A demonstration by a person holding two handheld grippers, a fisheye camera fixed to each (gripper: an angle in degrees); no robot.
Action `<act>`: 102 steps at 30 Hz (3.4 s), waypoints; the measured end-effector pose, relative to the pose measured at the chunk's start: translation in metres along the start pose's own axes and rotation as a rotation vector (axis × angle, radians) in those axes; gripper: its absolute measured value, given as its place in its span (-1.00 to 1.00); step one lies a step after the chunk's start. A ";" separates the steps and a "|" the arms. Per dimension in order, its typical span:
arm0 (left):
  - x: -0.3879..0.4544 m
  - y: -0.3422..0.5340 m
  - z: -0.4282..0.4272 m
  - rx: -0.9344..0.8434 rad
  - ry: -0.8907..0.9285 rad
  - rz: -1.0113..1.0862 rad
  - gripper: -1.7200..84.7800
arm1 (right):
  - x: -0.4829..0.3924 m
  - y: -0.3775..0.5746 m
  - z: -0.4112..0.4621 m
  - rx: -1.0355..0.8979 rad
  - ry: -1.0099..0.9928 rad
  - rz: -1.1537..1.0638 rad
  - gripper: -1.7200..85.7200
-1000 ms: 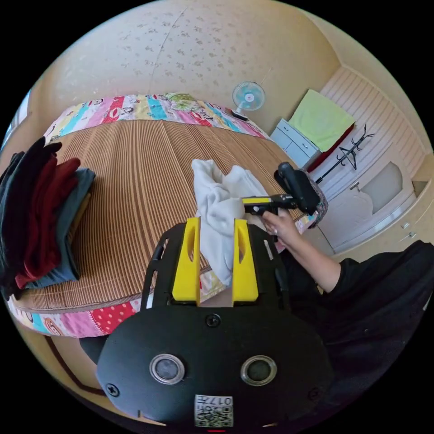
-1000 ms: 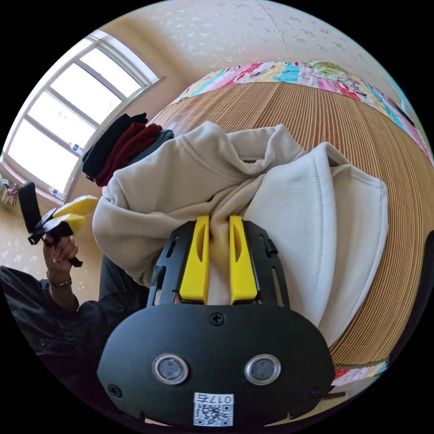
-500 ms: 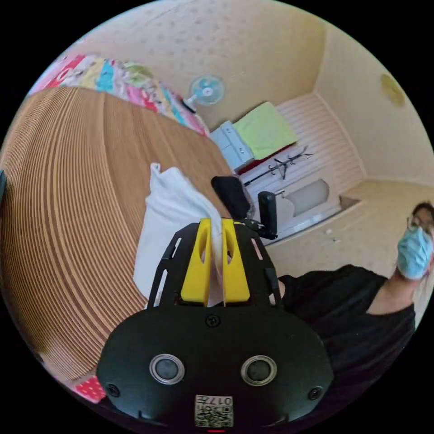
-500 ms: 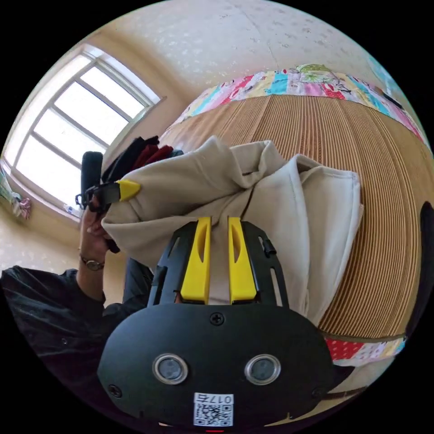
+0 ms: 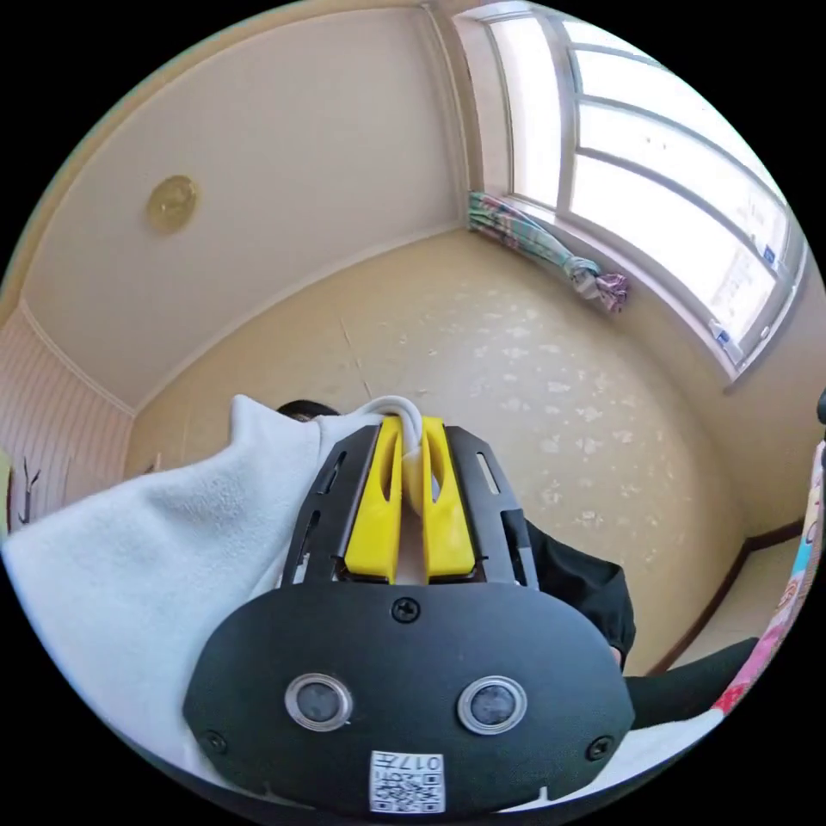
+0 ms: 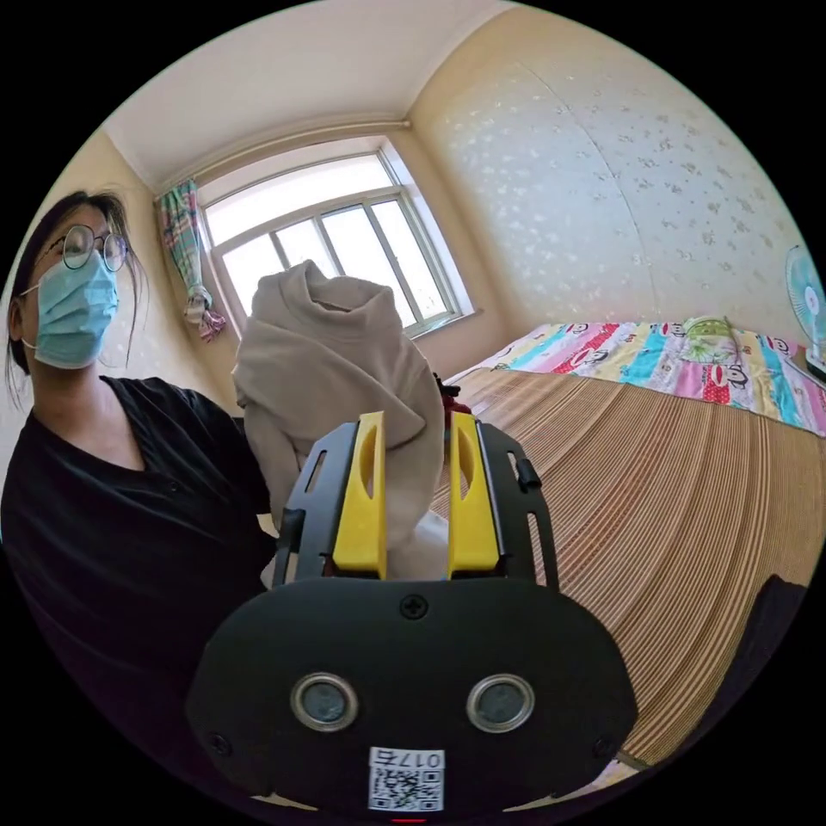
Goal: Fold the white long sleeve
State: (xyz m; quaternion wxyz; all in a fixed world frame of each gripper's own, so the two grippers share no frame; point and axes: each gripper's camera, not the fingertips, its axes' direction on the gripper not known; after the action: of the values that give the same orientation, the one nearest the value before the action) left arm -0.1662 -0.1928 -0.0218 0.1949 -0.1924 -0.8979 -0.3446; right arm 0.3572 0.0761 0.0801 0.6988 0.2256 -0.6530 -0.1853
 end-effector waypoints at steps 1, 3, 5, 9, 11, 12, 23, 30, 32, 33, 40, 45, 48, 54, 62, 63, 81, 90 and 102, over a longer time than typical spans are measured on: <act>-0.014 0.001 0.020 -0.018 0.055 -0.031 -0.88 | 0.001 -0.001 0.005 -0.003 -0.007 -0.002 -0.69; -0.032 0.008 0.048 -0.030 0.075 -0.093 -0.88 | 0.004 -0.003 0.025 -0.012 -0.032 0.003 -0.65; -0.046 0.019 0.079 -0.024 0.139 -0.143 -0.88 | 0.004 -0.005 0.040 -0.011 -0.030 0.002 -0.61; -0.041 0.022 0.107 -0.081 0.054 -0.218 -0.88 | -0.023 -0.010 0.076 -0.154 -0.249 -0.148 -0.81; -0.008 0.001 0.115 -0.181 -0.122 -0.198 -0.88 | -0.034 -0.012 0.072 -0.160 -0.079 -0.102 -0.85; 0.002 -0.006 0.116 -0.208 -0.176 -0.199 -0.88 | -0.041 -0.016 0.059 -0.125 0.014 -0.074 -0.86; 0.149 -0.049 0.228 -0.843 -2.005 -0.004 -0.91 | -0.211 -0.043 -0.111 0.723 0.468 -0.164 -0.87; 0.105 0.014 0.278 -0.452 -2.159 0.494 -0.92 | -0.284 -0.044 -0.089 1.063 0.791 -0.363 -0.87; 0.066 -0.001 0.267 -0.530 -2.213 0.453 -0.92 | -0.270 -0.063 -0.093 1.013 0.871 -0.369 -0.87; 0.055 -0.008 0.258 -0.553 -2.222 0.424 -0.91 | -0.249 -0.085 -0.096 0.924 0.929 -0.338 -0.87; -0.095 -0.057 -0.010 -0.940 -2.490 -0.082 -0.86 | 0.050 -0.227 -0.074 0.239 0.865 -0.034 -0.83; -0.111 0.013 -0.176 -0.990 -2.663 -0.595 -0.81 | 0.259 -0.191 0.012 -0.018 0.596 0.436 -0.78; -0.100 0.096 -0.201 -1.000 -2.536 -0.744 -0.85 | 0.274 -0.133 0.071 -0.162 0.648 0.441 -0.79; -0.077 0.263 -0.225 -1.026 -2.367 -1.248 -0.82 | 0.287 -0.018 0.203 -0.552 0.632 0.493 -0.79; -0.014 0.361 -0.138 -0.733 -2.225 -1.397 -0.98 | 0.222 0.067 0.189 -0.581 0.741 0.556 -0.91; -0.010 0.363 -0.129 -0.707 -2.210 -1.407 -0.98 | 0.213 0.074 0.182 -0.575 0.738 0.562 -0.92; 0.096 0.339 -0.061 -1.310 -2.458 -1.408 -0.84 | 0.187 0.065 0.159 -0.370 0.464 0.604 -0.93; 0.158 0.198 0.026 -0.219 -2.240 -0.715 -0.89 | 0.113 0.005 0.215 -0.298 0.162 0.241 -0.72; 0.173 0.142 0.037 -0.069 -2.171 -0.527 -0.91 | 0.065 -0.162 0.327 -0.242 0.259 -0.176 -0.80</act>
State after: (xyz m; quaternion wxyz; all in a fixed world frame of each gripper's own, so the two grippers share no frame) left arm -0.2530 -0.0324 0.1134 -0.7772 -0.2004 -0.5944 -0.0490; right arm 0.0424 -0.1181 0.0586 0.7801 0.2181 -0.5083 -0.2925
